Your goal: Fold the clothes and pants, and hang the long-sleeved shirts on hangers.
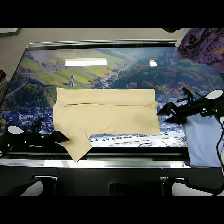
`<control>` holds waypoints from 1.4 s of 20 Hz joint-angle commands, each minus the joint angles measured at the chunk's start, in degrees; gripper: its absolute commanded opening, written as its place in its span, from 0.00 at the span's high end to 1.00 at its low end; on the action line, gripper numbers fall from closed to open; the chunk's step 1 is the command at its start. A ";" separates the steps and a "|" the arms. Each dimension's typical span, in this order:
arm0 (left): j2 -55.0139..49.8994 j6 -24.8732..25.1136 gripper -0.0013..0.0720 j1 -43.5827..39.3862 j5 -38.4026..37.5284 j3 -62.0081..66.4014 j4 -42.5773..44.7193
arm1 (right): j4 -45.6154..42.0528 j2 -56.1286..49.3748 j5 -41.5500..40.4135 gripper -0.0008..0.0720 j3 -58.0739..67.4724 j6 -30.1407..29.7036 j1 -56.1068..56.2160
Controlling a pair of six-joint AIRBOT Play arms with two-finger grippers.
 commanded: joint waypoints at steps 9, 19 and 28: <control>0.04 -3.48 0.95 -4.74 1.81 -0.13 -0.17 | -3.13 0.04 -1.77 0.08 -0.07 -0.52 -0.07; 0.07 -3.50 0.95 -4.74 0.48 -0.11 -0.17 | -9.81 -0.02 -8.28 0.09 -13.75 -2.69 -0.09; 0.07 -3.50 0.95 -4.74 0.55 -0.11 -0.15 | -1.95 -1.73 -11.93 0.28 -16.13 -5.95 -0.04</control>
